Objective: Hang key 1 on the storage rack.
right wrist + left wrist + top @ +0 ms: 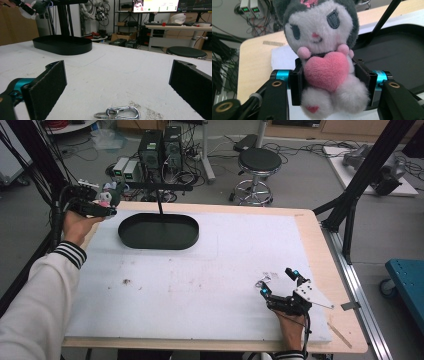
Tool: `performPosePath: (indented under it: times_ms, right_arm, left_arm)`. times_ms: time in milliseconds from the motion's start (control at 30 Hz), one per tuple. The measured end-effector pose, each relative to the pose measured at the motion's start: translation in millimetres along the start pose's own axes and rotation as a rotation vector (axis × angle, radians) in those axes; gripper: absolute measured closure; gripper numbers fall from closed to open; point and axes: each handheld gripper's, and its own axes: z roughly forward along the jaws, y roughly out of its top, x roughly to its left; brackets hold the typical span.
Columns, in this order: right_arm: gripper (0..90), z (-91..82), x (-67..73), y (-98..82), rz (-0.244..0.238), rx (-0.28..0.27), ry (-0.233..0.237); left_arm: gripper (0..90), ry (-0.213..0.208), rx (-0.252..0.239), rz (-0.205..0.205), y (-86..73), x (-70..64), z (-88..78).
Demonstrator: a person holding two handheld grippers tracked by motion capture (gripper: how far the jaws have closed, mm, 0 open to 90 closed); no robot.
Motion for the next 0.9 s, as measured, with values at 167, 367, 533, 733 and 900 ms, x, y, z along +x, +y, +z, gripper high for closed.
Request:
performPosePath:
  times_ms: [167, 367, 533, 733, 900]
  right_arm:
    - [0.5, 0.1, -0.5, 0.1, -0.006, -0.002, -0.001]
    - [0.5, -0.1, -0.1, 0.0, -0.002, 0.000, 0.000]
    - [0.5, -0.3, 0.5, 0.0, 0.005, 0.001, -0.003]
    - [0.5, -0.3, -0.4, 0.0, 0.002, 0.000, -0.003]
    - [0.6, -0.1, 0.1, 0.0, -0.006, 0.002, -0.005]
  left_arm:
    - [37.7, -0.008, -0.068, 0.006, -7.8, 0.0, -0.6]
    - [10.5, -0.122, -0.113, -0.002, -13.9, 7.0, -10.3]
    - [4.6, -0.159, -0.263, 0.082, -21.8, -2.8, -30.4]
    - [1.7, -0.269, -0.387, 0.154, -36.9, -19.6, -46.3]
    - [1.7, -0.333, -0.518, 0.217, -58.0, -35.6, -54.5]
